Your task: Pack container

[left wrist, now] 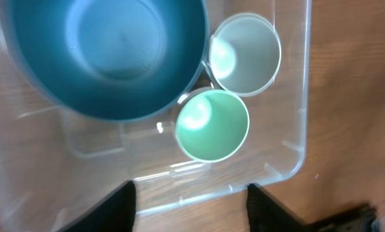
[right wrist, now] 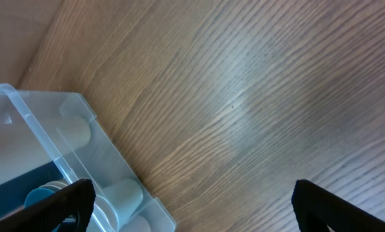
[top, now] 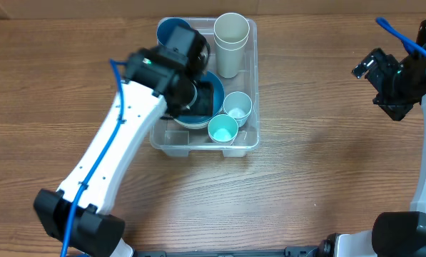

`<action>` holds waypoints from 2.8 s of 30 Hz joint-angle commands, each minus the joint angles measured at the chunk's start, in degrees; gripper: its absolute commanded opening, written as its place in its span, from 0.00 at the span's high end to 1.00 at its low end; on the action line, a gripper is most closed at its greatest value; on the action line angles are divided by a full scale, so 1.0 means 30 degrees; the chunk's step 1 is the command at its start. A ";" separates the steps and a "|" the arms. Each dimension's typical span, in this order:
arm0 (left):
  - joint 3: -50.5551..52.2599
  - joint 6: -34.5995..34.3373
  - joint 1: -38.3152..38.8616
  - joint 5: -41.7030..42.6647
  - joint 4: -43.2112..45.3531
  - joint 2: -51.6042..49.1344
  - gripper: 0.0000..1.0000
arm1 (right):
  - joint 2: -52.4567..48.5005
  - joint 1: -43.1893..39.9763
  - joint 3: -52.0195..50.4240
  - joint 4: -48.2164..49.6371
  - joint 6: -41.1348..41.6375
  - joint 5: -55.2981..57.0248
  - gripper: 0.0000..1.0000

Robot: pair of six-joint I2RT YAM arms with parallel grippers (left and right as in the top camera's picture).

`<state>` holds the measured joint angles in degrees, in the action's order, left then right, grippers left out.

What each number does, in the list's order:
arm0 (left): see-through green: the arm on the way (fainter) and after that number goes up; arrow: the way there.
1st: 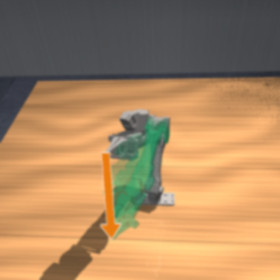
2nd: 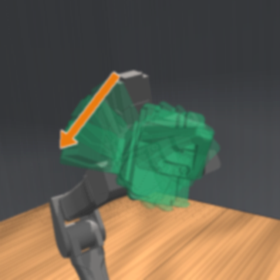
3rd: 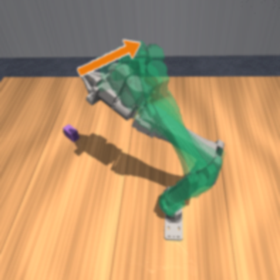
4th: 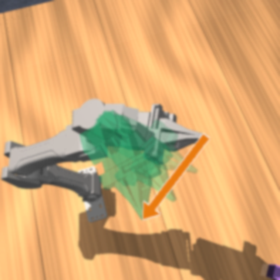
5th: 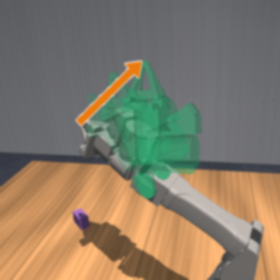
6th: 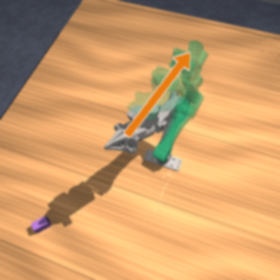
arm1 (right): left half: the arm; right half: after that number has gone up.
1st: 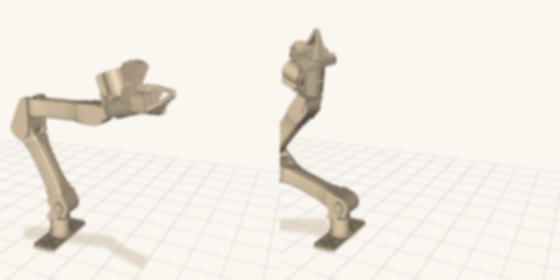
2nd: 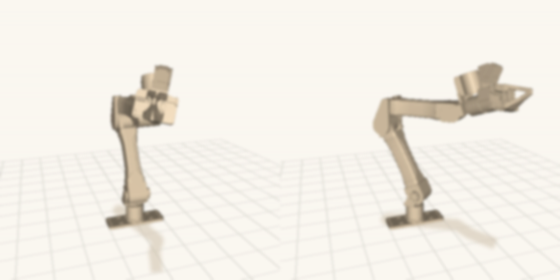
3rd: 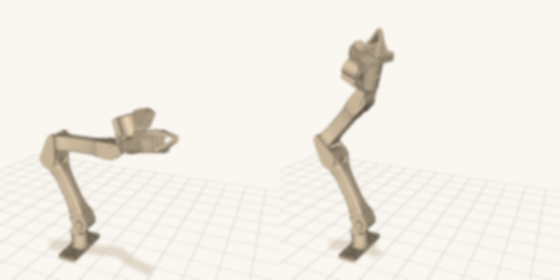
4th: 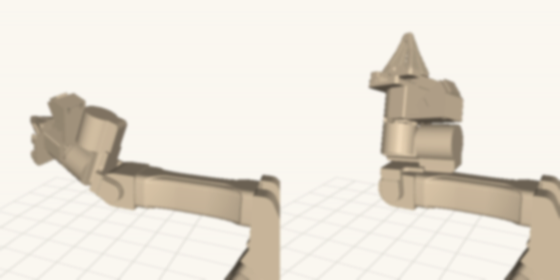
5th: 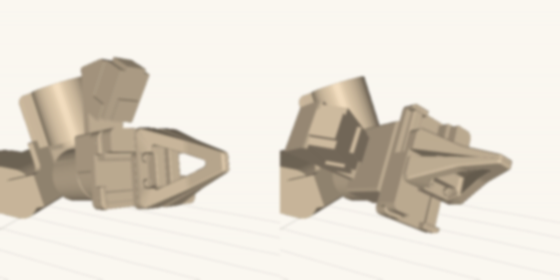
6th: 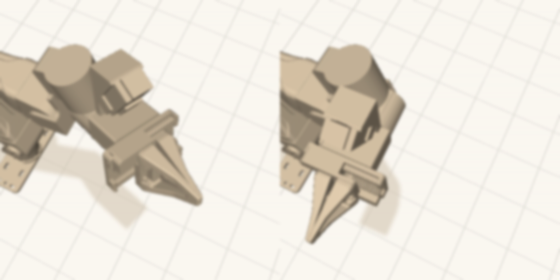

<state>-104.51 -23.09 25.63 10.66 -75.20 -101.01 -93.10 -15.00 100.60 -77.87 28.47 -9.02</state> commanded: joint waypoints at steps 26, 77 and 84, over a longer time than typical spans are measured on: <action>-0.3679 0.1137 -1.1191 -0.2922 -0.2433 0.0204 0.00 | 0.0204 -0.0022 0.0583 -0.0095 0.0022 -0.0022 0.00; -0.3679 0.1137 -1.1191 -0.2922 -0.2426 0.0204 0.00 | 2.2141 0.2696 -1.7544 1.3471 -0.9573 0.0823 0.00; -0.3679 0.1137 -1.1191 -0.2914 -0.2426 0.0204 0.00 | 2.4596 0.2696 -2.1427 1.5038 -0.9566 0.0452 0.00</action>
<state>-114.59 -20.80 -7.92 2.28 -82.56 -100.95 -22.13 -6.87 40.71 -33.87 -0.03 -6.66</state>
